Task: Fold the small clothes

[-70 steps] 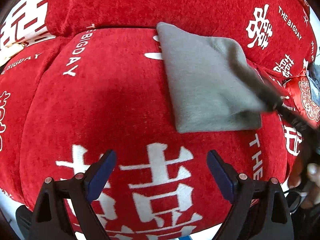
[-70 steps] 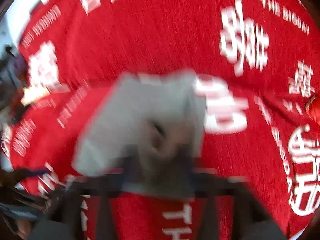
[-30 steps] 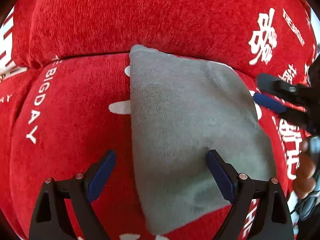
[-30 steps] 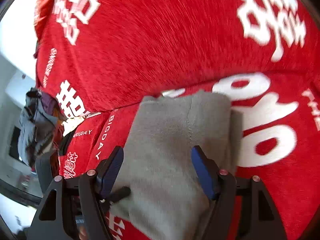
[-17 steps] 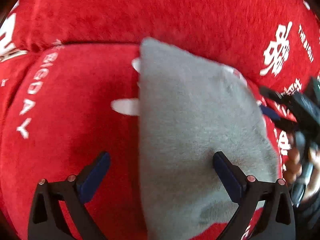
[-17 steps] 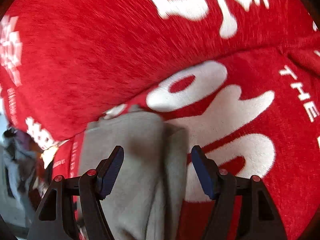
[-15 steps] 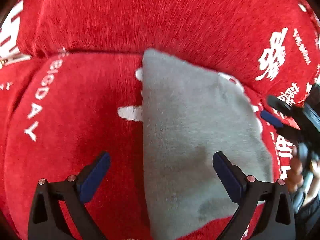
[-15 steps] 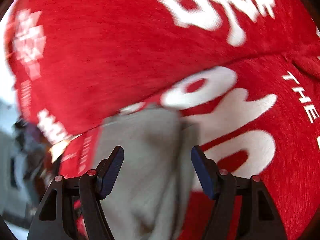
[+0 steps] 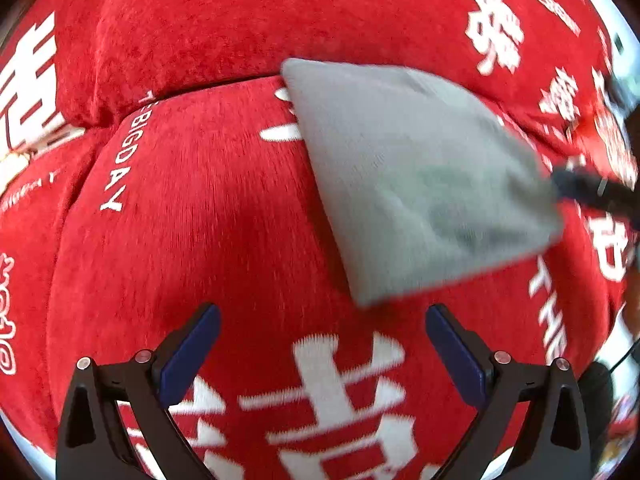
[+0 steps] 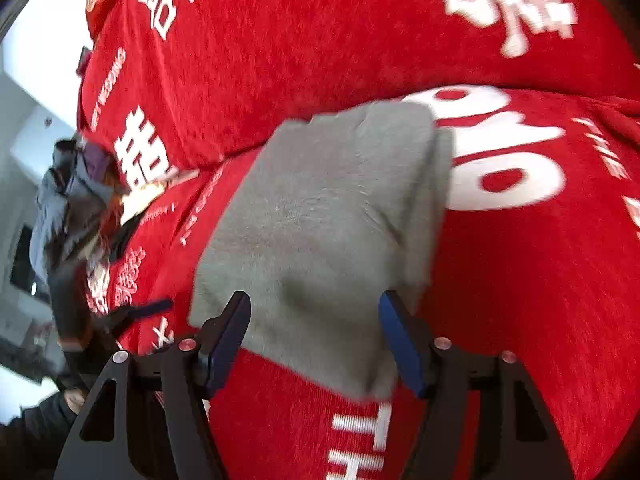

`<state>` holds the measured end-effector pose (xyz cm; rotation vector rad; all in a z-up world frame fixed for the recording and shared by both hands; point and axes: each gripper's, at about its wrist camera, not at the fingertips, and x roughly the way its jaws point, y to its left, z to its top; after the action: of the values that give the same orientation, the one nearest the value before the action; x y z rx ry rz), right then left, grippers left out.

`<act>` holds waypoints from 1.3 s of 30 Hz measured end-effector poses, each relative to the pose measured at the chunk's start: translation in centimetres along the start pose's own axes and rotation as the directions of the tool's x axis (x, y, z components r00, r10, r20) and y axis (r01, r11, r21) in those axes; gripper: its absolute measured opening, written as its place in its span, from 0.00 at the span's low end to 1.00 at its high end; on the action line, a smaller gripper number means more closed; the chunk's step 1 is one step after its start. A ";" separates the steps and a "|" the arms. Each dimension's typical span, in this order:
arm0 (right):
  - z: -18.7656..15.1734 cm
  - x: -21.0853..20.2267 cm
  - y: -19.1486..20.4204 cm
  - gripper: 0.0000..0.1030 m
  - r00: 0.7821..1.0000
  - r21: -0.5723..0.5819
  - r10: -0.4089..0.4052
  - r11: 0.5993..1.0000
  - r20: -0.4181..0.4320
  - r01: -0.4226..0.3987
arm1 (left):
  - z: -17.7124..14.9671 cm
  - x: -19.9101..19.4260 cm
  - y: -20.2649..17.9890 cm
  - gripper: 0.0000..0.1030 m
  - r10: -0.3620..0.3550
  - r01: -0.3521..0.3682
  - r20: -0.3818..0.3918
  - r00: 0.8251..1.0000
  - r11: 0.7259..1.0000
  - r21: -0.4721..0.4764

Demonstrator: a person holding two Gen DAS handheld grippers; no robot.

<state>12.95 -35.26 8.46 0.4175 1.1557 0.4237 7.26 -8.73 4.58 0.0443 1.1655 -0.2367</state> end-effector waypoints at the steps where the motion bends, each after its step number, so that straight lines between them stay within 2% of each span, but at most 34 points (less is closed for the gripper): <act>1: -0.4 -0.8 0.3 0.70 1.000 -0.010 -0.005 1.000 0.024 0.006 | -0.3 0.0 -0.5 0.99 0.023 -0.023 0.009 1.000 0.999 0.033; 4: -1.3 -1.6 1.0 0.70 0.997 -0.027 -0.049 0.998 0.055 0.051 | 0.3 0.4 -1.9 0.99 0.082 -0.085 0.048 0.995 0.993 0.076; 9: -2.3 0.1 1.0 0.70 0.996 -0.061 -0.085 0.994 0.009 0.085 | 2.3 2.1 -0.9 0.99 0.096 -0.095 0.041 0.995 0.995 -0.026; 11: -2.5 0.8 0.7 0.57 0.997 -0.058 -0.081 0.995 -0.009 0.080 | 2.5 2.4 0.1 0.99 0.063 -0.060 0.026 0.998 0.995 -0.084; 12: -2.5 1.0 0.6 0.39 0.998 -0.054 -0.056 0.997 -0.025 0.054 | 2.5 2.2 0.5 0.99 0.053 -0.050 0.030 0.998 0.993 -0.103; 13: -2.4 1.1 0.5 0.26 0.998 -0.055 -0.043 0.998 -0.035 0.041 | 2.5 1.9 0.9 0.99 0.048 -0.042 0.041 0.998 0.991 -0.124; 14: -2.6 0.9 0.5 0.20 0.998 -0.062 -0.046 0.997 -0.033 0.044 | 2.3 1.7 1.1 0.99 0.045 -0.038 0.051 0.998 0.990 -0.137; 15: -2.6 0.7 0.6 0.09 0.998 -0.075 -0.055 0.996 -0.026 0.053 | 2.2 1.5 1.3 0.99 0.041 -0.033 0.054 0.998 0.989 -0.146; 16: -2.6 0.5 0.7 0.07 0.998 -0.086 -0.062 0.994 -0.021 0.060 | 2.1 1.3 1.5 0.99 0.037 -0.029 0.055 0.998 0.988 -0.151; 22: -2.3 -2.0 0.3 0.05 0.999 -0.076 -0.043 0.996 0.026 0.045 | 1.7 0.5 1.9 0.99 0.027 -0.015 0.066 0.997 0.985 -0.174; 27: -2.2 -3.1 0.7 0.05 0.997 -0.073 -0.037 0.996 0.068 0.042 | 1.7 0.8 1.9 0.99 0.034 -0.025 0.056 0.998 0.988 -0.151; 31: -3.2 -0.1 -1.1 0.05 0.990 -0.066 -0.137 0.989 -0.023 0.135 | 0.9 2.3 2.2 0.99 0.027 -0.031 -0.026 0.999 0.989 -0.148; 33: -3.5 0.1 -1.1 0.06 0.991 -0.067 -0.134 0.989 -0.024 0.132 | 0.6 1.8 2.0 0.99 0.026 -0.029 -0.024 0.999 0.992 -0.124; 36: -3.2 -1.2 -0.7 0.11 0.993 -0.055 -0.121 0.991 -0.019 0.119 | 0.5 -0.5 2.2 0.99 -0.022 0.023 0.013 1.000 0.996 -0.087; 38: -2.8 -2.2 -0.3 0.18 0.990 -0.080 -0.141 0.987 0.001 0.141 | 1.2 -1.9 2.5 0.99 -0.060 0.063 0.041 0.997 0.994 -0.087; 39: -2.5 -2.9 -0.1 0.27 0.987 -0.091 -0.156 0.983 0.027 0.157 | 2.0 -2.3 2.6 0.99 -0.075 0.080 0.060 0.995 0.992 -0.099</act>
<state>9.60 -36.59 9.81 0.2473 1.1362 0.3340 8.70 -6.11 7.27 -0.0964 1.1233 -0.2457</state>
